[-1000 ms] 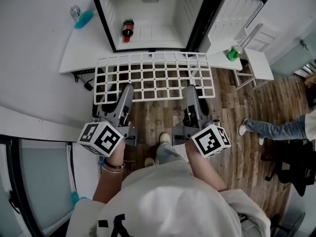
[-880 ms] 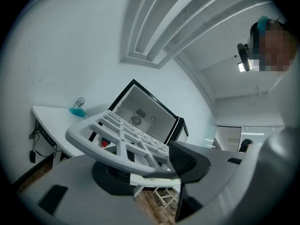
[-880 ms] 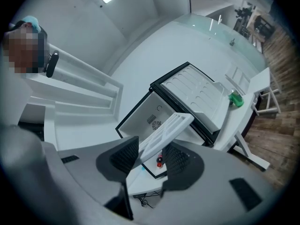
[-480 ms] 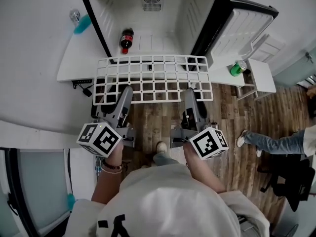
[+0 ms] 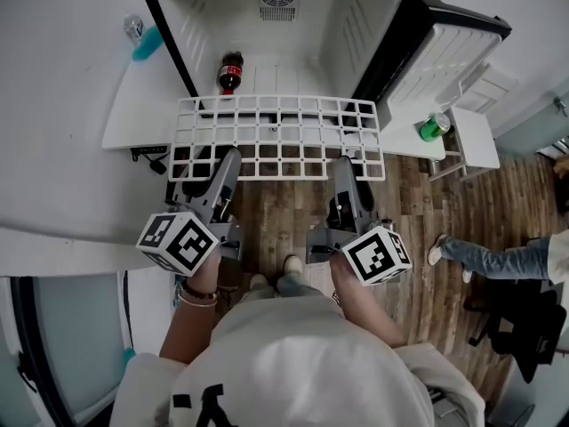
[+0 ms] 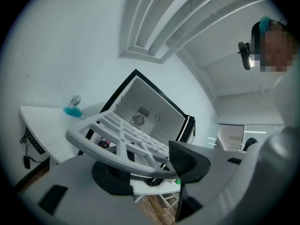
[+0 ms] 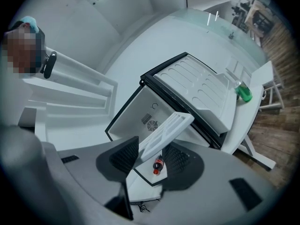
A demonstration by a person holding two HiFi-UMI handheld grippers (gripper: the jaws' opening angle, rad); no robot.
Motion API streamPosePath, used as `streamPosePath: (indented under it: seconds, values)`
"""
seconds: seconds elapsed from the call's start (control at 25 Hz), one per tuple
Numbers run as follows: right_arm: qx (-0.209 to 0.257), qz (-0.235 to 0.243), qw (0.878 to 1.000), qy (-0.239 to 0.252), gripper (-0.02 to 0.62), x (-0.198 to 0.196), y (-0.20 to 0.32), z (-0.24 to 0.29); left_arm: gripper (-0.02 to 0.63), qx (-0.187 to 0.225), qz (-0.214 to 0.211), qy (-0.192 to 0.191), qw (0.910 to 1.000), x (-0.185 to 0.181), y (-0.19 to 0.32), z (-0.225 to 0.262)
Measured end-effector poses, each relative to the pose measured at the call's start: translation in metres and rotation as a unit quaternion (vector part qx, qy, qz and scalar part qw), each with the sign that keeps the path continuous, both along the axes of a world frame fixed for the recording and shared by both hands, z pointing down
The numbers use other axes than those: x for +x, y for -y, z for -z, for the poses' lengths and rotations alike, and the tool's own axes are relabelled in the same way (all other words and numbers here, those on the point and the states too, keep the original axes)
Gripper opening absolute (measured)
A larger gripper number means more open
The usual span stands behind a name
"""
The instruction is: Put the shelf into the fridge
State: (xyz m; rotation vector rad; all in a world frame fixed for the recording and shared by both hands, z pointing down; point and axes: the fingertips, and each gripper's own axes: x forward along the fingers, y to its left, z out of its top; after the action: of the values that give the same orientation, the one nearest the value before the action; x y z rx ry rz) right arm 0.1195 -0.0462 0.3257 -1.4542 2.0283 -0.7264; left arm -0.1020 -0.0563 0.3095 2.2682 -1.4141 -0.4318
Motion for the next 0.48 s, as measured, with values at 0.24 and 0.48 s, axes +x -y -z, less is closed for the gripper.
streamPosePath:
  seconds: [0.24,0.48]
  values:
    - [-0.003,0.003,1.000,0.001,0.160,-0.004,0.014,-0.002,0.216,-0.002,0.002,0.000,1.0000,-0.004,0.013,-0.001]
    - [0.001,0.013,1.000,-0.001,0.160,0.004,0.032,-0.002,0.216,-0.003,0.008,-0.004,0.9999,0.004,0.030,-0.004]
